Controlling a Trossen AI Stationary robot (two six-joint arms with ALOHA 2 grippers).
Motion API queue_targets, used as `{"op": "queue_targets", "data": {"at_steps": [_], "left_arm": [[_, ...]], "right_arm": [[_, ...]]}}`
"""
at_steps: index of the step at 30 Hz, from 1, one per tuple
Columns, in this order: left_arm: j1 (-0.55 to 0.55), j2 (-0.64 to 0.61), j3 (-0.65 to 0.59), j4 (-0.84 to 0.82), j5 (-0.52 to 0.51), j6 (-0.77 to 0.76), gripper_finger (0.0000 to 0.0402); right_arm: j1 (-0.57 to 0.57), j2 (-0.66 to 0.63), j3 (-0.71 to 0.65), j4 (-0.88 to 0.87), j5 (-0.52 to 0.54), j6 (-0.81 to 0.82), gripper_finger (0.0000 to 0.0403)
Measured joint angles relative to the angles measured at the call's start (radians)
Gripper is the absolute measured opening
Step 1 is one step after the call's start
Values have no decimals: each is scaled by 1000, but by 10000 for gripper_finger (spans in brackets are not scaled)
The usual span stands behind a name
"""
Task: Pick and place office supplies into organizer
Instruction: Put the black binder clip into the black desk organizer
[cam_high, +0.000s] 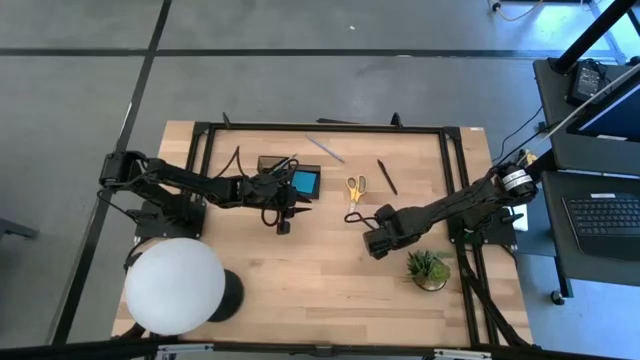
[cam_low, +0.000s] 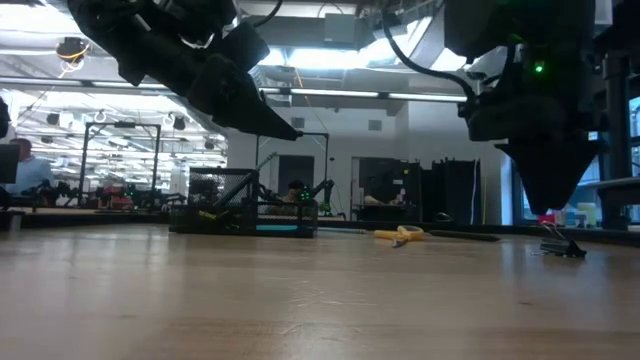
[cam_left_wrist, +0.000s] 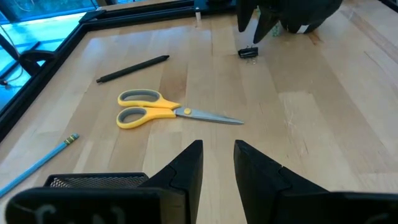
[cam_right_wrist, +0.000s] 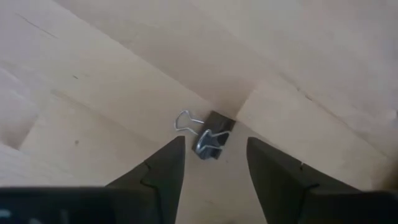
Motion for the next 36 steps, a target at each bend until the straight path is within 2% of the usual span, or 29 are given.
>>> {"op": "queue_targets", "data": {"at_steps": [14, 28, 36], "left_arm": [[0, 0, 0, 0, 0, 0, 86], [0, 0, 0, 0, 0, 1, 86], [0, 0, 0, 0, 0, 1, 86]], "right_arm": [[0, 2, -54, 78, 0, 6, 175], [0, 82, -54, 99, -45, -2, 173], [0, 82, -54, 99, -44, -5, 127]]}}
